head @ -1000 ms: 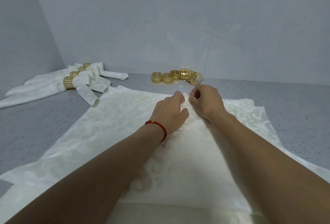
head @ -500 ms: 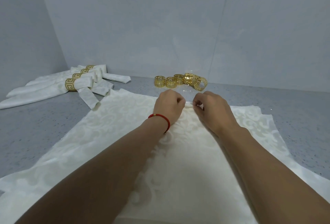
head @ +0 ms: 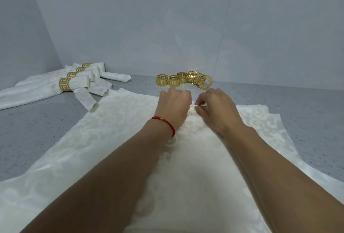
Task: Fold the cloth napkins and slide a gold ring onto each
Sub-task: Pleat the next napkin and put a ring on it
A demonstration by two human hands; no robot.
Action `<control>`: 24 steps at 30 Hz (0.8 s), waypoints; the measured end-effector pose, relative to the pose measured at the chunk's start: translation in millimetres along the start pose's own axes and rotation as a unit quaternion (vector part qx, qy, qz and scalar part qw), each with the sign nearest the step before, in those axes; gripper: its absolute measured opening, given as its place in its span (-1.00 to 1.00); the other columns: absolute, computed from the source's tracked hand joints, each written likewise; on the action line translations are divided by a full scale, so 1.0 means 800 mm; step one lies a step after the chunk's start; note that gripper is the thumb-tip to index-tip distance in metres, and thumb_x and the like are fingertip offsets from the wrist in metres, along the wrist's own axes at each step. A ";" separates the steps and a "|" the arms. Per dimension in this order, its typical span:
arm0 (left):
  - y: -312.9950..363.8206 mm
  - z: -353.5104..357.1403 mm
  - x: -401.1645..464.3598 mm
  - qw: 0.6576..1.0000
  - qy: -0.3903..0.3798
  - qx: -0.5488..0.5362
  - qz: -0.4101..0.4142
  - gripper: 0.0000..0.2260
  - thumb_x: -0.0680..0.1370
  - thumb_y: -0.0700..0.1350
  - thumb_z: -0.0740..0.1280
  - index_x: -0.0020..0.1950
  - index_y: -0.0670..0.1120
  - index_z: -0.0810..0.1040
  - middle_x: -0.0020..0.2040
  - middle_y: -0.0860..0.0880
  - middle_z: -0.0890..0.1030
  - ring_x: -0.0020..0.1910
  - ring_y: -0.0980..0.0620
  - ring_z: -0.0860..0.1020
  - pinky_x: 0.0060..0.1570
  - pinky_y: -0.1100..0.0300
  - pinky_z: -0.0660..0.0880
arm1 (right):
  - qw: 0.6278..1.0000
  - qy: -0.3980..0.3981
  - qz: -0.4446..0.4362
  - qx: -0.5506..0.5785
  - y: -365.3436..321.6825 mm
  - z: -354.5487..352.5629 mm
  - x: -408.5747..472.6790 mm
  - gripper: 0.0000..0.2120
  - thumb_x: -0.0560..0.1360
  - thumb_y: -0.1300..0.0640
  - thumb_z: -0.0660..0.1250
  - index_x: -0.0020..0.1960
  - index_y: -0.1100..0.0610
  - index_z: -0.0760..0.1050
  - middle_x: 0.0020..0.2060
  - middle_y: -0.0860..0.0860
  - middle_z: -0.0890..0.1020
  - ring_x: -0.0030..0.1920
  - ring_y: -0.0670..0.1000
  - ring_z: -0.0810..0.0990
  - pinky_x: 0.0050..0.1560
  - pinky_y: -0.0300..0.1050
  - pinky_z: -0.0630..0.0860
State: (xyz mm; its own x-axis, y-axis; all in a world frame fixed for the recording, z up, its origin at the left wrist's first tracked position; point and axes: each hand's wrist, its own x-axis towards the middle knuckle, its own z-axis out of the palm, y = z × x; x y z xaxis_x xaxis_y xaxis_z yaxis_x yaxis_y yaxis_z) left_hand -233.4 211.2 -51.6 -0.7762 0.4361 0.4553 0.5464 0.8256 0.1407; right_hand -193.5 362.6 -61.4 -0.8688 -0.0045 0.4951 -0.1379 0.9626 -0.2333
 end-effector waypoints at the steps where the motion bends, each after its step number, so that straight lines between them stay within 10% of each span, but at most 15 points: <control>1: 0.001 -0.003 -0.001 1.000 0.003 0.026 0.014 -0.88 0.58 -0.18 0.33 0.02 0.05 0.54 -0.07 0.06 0.62 0.10 -0.04 0.48 0.10 0.04 0.38 | 0.999 0.006 -0.024 -0.032 -0.001 -0.001 0.000 -0.95 0.53 0.16 0.40 -0.06 0.06 0.64 -0.11 -0.01 0.64 0.01 0.09 0.53 -0.02 0.07 0.46; 9: 0.013 -0.031 -0.001 0.991 -0.097 0.066 0.060 -0.80 0.48 -0.33 0.25 -0.17 -0.01 0.44 -0.06 -0.09 0.59 -0.02 -0.09 0.48 0.04 0.08 0.31 | 0.987 -0.088 -0.064 -0.115 -0.016 -0.024 -0.003 -0.81 0.51 0.16 0.29 0.02 -0.06 0.62 -0.09 -0.08 0.60 0.04 0.06 0.55 0.02 -0.01 0.33; 15: -0.004 -0.012 -0.006 0.994 -0.056 -0.094 -0.023 -0.76 0.59 -0.17 0.31 0.24 -0.03 0.59 0.04 -0.10 0.63 0.12 -0.10 0.54 0.09 0.04 0.52 | 0.993 -0.049 0.059 0.094 -0.002 -0.021 -0.008 -0.86 0.56 0.14 0.35 -0.01 0.02 0.70 -0.22 -0.07 0.70 -0.11 0.03 0.64 -0.02 -0.02 0.57; 24: 0.000 -0.012 -0.010 0.998 -0.028 0.045 0.014 -0.92 0.60 -0.14 0.31 0.03 -0.02 0.59 0.08 -0.03 0.51 0.14 -0.07 0.46 0.12 -0.03 0.44 | 0.997 -0.070 -0.031 -0.025 0.003 -0.022 -0.013 -0.91 0.61 0.09 0.33 0.05 0.07 0.59 -0.04 0.00 0.61 0.03 0.10 0.56 0.04 0.08 0.49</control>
State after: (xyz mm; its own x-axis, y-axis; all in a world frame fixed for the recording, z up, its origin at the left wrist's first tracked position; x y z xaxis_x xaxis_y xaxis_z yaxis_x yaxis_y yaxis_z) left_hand -223.9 204.5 -47.2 -0.7790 0.4771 0.4069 0.5400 0.8403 0.0484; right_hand -176.2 369.8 -52.1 -0.9174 -0.0995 0.3854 -0.1736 0.9713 -0.1624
